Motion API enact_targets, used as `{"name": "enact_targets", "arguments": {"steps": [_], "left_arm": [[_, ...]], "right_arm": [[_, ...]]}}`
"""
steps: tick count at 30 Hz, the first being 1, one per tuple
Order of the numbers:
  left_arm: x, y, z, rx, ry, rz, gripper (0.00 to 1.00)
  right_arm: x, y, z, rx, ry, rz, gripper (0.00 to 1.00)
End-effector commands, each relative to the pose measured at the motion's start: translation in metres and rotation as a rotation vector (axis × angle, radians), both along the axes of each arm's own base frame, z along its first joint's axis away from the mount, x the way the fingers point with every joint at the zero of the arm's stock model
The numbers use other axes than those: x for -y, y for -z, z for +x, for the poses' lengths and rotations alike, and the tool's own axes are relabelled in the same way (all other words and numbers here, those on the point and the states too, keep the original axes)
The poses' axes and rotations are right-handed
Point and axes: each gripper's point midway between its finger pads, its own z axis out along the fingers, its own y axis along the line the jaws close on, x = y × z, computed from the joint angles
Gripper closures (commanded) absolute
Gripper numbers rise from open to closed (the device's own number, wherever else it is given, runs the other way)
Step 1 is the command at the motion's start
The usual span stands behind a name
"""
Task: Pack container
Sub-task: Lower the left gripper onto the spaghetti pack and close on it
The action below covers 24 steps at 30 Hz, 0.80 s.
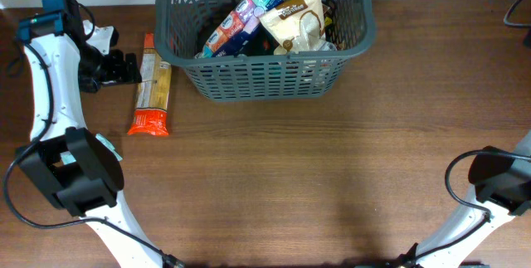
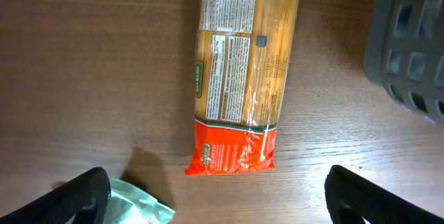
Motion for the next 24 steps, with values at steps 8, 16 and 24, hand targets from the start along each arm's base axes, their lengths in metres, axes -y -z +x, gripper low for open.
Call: {"name": "enact_targets", "arguments": {"steps": [8,16,24], "left_arm": [[0.018,0.049,0.005,-0.063,0.149,-0.087,0.07],[0.038,0.069,0.039,0.011,0.223,-0.055,0.02],[0.035,0.070,0.055,0.030,0.253,0.124,0.01]], "right_arm": [[0.002,0.002,-0.001,-0.007,0.017,-0.005,0.01],[0.002,0.002,-0.001,-0.007,0.017,-0.005,0.01],[0.002,0.002,-0.001,-0.007,0.017,-0.005,0.01]]}}
